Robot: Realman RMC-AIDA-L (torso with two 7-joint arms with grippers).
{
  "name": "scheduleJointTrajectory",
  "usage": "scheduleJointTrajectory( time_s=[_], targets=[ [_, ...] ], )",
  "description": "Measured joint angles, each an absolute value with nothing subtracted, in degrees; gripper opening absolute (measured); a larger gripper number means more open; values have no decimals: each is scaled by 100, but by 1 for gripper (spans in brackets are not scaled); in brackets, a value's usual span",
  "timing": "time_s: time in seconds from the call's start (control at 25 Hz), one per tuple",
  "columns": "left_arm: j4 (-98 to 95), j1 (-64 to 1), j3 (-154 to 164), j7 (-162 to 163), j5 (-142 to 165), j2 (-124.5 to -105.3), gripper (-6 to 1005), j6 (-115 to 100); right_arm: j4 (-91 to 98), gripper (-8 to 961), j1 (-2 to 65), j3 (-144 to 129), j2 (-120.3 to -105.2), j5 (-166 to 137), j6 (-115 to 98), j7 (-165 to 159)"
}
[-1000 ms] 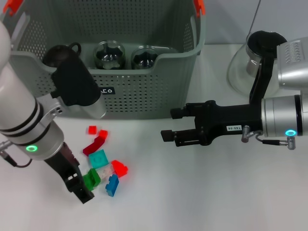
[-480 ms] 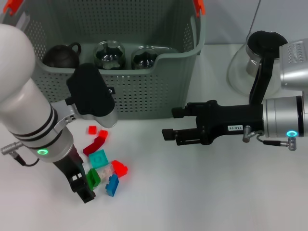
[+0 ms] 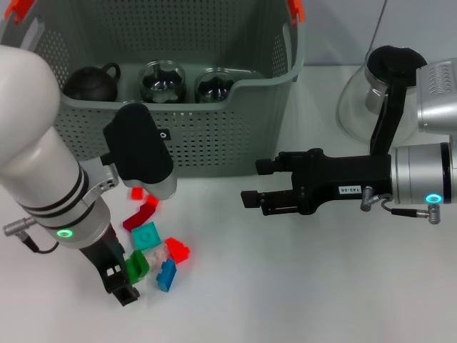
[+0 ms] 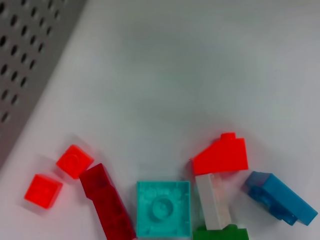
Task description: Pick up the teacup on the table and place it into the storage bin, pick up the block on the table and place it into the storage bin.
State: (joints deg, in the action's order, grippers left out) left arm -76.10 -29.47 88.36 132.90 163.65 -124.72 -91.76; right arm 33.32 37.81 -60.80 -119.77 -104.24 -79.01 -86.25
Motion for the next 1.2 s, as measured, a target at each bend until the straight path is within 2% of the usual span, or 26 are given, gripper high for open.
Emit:
scheduleJointTrajectory(
  time_s=[0.16, 0.36, 0.56, 0.8, 0.96, 1.2],
  targets=[
    [-7616, -2940, 8844, 13289, 16352, -12478, 898, -9175, 3332, 803, 3791, -6082, -11979, -10424, -7901, -8623],
    [-7621, -2936, 8885, 13307, 16361, -12480, 679, -9138, 3332, 803, 3800, -6082, -11980, -10424, -7901, -8622],
    [-7620, -2935, 8917, 13327, 16367, -12480, 594, -9067, 3331, 803, 3804, -6080, -11975, -10424, -7901, -8622],
    [-7569, -2939, 8920, 13329, 16367, -12481, 560, -9030, 3331, 804, 3806, -6065, -11962, -10424, -7898, -8622],
    [-7841, -2875, 8886, 13334, 16332, -12481, 404, -9083, 3331, 804, 3801, -6064, -11957, -10424, -7912, -8622],
    [-8930, -2686, 8411, 13399, 16142, -12481, 403, -9740, 3339, 803, 3792, -6064, -11938, -10424, -7944, -8622]
  ],
)
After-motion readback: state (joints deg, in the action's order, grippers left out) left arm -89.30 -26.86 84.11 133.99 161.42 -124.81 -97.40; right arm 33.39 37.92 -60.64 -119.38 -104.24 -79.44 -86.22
